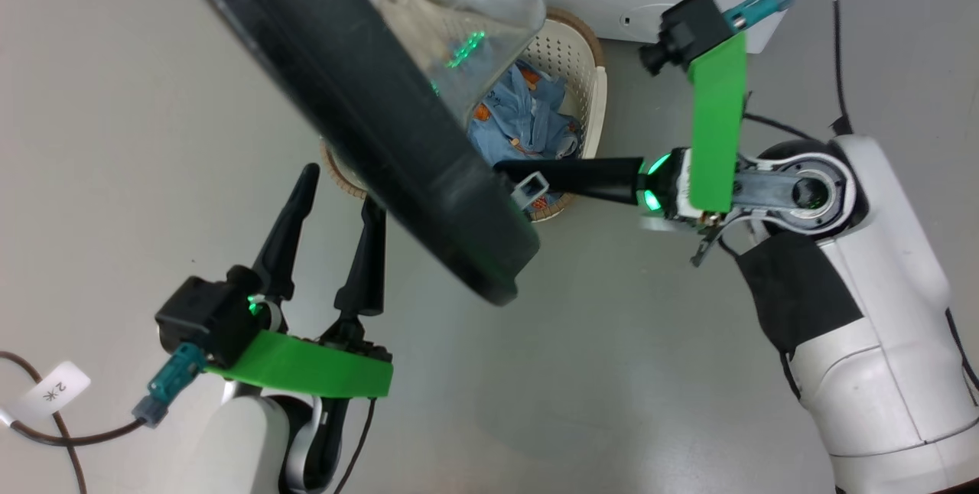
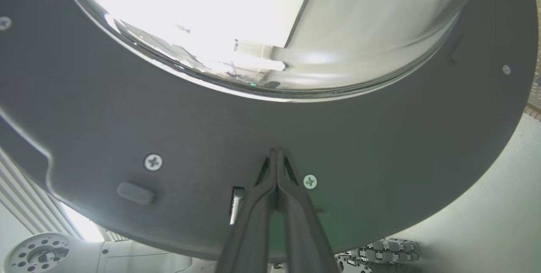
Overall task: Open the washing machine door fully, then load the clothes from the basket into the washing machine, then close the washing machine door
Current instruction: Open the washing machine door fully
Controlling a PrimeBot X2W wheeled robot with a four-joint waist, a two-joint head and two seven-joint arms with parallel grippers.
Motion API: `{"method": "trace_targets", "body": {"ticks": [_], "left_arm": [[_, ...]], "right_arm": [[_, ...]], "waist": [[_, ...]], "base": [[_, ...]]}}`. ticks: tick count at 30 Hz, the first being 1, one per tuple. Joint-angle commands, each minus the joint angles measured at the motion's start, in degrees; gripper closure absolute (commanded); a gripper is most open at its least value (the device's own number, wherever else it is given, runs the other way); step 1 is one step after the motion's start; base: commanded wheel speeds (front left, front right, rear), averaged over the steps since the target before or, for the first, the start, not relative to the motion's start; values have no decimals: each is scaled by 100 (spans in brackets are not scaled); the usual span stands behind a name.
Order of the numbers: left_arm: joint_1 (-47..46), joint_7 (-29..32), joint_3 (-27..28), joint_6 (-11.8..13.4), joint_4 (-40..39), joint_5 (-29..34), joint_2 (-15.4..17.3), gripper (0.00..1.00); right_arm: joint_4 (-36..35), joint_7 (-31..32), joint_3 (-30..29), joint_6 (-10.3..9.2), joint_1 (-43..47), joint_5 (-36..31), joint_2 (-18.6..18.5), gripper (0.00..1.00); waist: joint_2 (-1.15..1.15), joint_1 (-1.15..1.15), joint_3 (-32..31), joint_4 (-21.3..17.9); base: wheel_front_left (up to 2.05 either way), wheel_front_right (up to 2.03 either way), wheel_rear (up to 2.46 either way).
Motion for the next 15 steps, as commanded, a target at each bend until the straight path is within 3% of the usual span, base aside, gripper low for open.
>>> {"method": "trace_targets", "body": {"ticks": [1, 15], "left_arm": [[126, -36, 226, 11, -143, 58, 132, 0], [168, -36, 320, 41, -118, 29, 132, 0]], "right_arm": [[-164, -32, 186, 18, 132, 64, 215, 100], [81, -535, 887, 18, 174, 384, 216, 100]], "waist": [[0, 0, -6, 1], [0, 0, -88, -7]], "base": [[0, 0, 0], [0, 0, 0]]}}
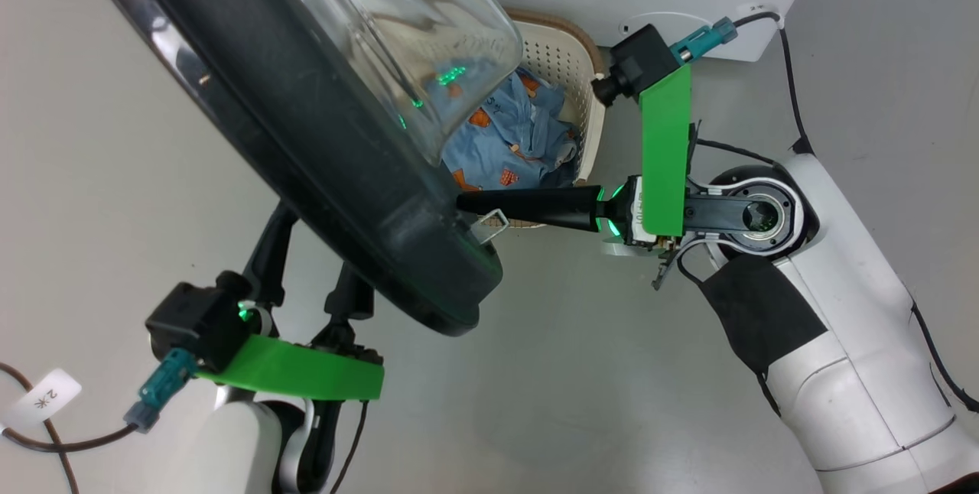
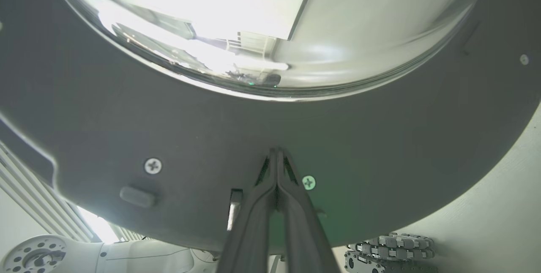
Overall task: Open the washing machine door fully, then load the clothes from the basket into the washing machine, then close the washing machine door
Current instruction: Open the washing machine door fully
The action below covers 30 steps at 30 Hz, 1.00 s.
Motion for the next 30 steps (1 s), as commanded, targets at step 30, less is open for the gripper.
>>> {"method": "trace_targets", "body": {"ticks": [30], "left_arm": [[680, -36, 990, -225, 132, 418, 132, 0]], "right_arm": [[122, -638, -964, 18, 1130, 374, 48, 100]], "waist": [[0, 0, -922, -529]], "base": [[0, 0, 0]]}}
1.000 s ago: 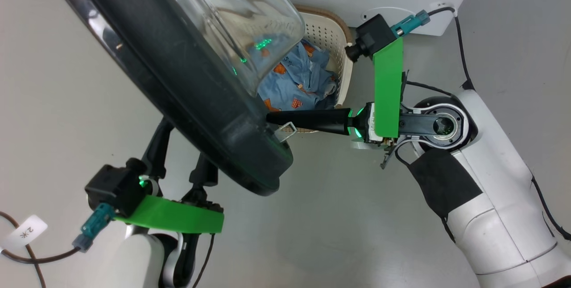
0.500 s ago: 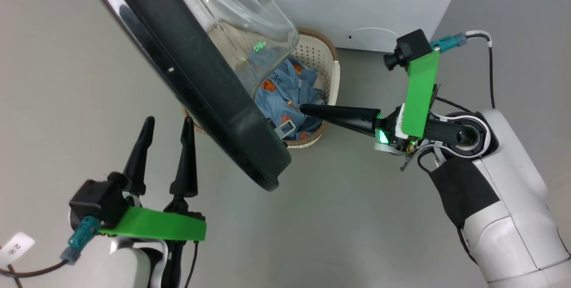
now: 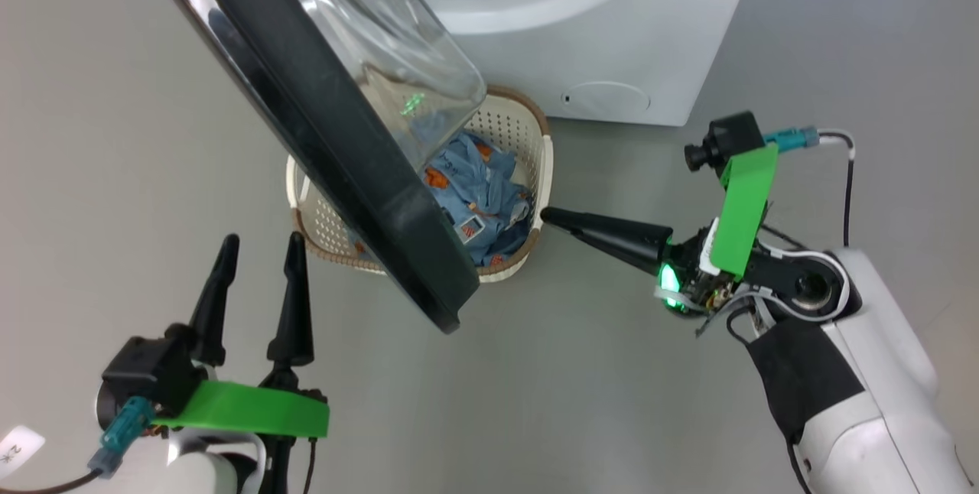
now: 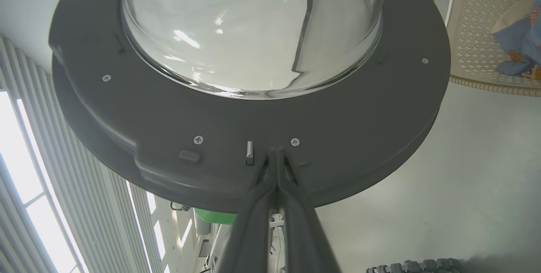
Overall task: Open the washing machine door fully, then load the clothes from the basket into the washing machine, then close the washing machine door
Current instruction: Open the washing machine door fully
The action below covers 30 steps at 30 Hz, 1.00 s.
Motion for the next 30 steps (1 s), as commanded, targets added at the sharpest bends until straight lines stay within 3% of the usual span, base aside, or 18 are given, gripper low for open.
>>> {"method": "trace_targets", "body": {"ticks": [1, 15, 16, 17, 18, 20, 30], "left_arm": [[86, -36, 255, -30, -92, 83, 129, 0], [699, -36, 773, -200, -38, 284, 129, 0], [719, -36, 790, -207, -32, 287, 129, 0], [733, -36, 802, -213, -25, 283, 129, 0], [745, -36, 809, -219, -18, 277, 129, 0], [773, -36, 822, -228, -9, 277, 129, 0], [923, -36, 998, -249, -74, 256, 129, 0]], "right_arm": [[-159, -49, 25, 18, 166, 82, 126, 100], [-211, -445, 67, 18, 1058, 417, 235, 100], [-218, -502, 61, 18, 1104, 416, 238, 90], [-229, -580, 46, 18, 1148, 405, 240, 69], [-237, -647, 40, 18, 1195, 392, 243, 57], [-310, -866, 7, 18, 1280, 298, 246, 0], [-996, -2884, -235, 18, 1634, -757, 261, 0]], "waist": [[0, 0, -198, -104], [0, 0, -1006, -691], [0, 0, -1047, -733], [0, 0, -1087, -771], [0, 0, -1130, -808], [0, 0, -1209, -887], [0, 0, -1379, -1258]], "base": [[0, 0, 0], [0, 0, 0], [0, 0, 0], [0, 0, 0], [0, 0, 0], [0, 0, 0], [0, 0, 0]]}}
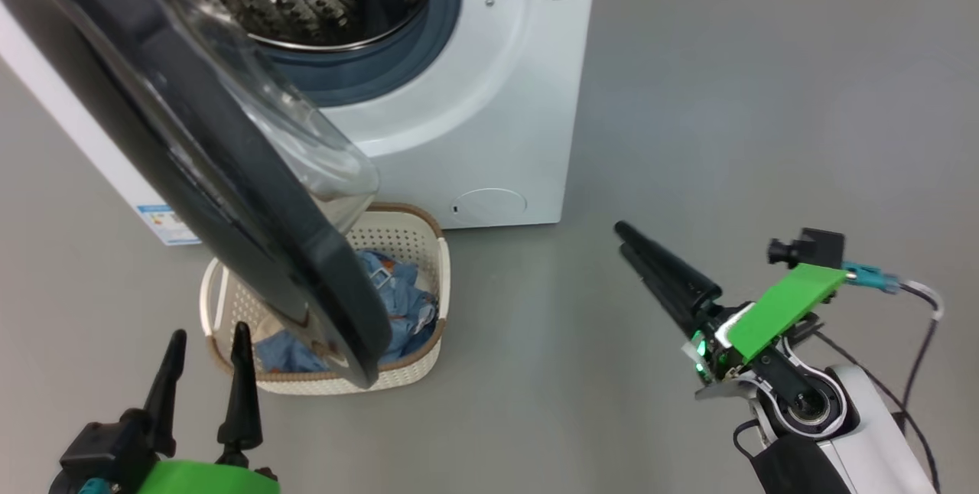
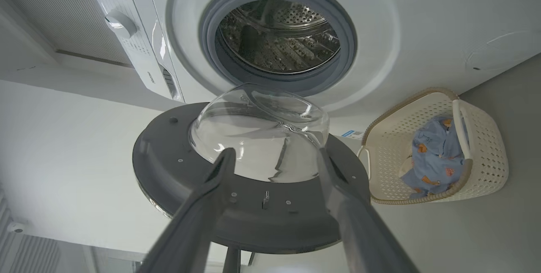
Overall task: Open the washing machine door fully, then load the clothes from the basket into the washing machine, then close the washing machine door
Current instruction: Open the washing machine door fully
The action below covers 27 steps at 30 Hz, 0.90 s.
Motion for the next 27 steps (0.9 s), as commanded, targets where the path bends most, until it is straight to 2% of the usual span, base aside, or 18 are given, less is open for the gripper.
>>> {"method": "trace_targets", "body": {"ticks": [1, 8, 9, 10, 18, 22, 27], "left_arm": [[-47, -36, 233, -24, -164, 9, 96, 0], [7, -36, 290, -27, -190, -21, 96, 0], [18, -36, 298, -28, -191, -34, 96, 0], [18, -36, 298, -28, -191, -34, 96, 0], [42, -36, 299, -31, -201, -27, 96, 0], [82, -36, 309, -31, -224, -18, 96, 0], [165, -36, 331, -28, -250, -10, 96, 0]], "right_arm": [[-262, -370, 59, 18, 1, -228, 61, 0], [-468, -1617, 140, 18, 21, -911, -140, 0], [-485, -2013, 204, 18, 5, -1083, -218, 0], [-485, -2013, 204, 18, 5, -1083, -218, 0], [-307, -3588, 749, 18, -50, -2015, -690, 0], [-101, -4064, 1024, 18, -42, -2408, -880, 0], [83, -4256, 1114, 18, 42, -2817, -961, 0]], "waist": [[0, 0, -80, -158], [0, 0, -102, -313], [0, 0, -116, -353], [0, 0, -116, -353], [0, 0, -162, -412], [0, 0, -187, -427], [0, 0, -221, -461]], "base": [[0, 0, 0], [0, 0, 0], [0, 0, 0], [0, 0, 0], [0, 0, 0], [0, 0, 0], [0, 0, 0]]}}
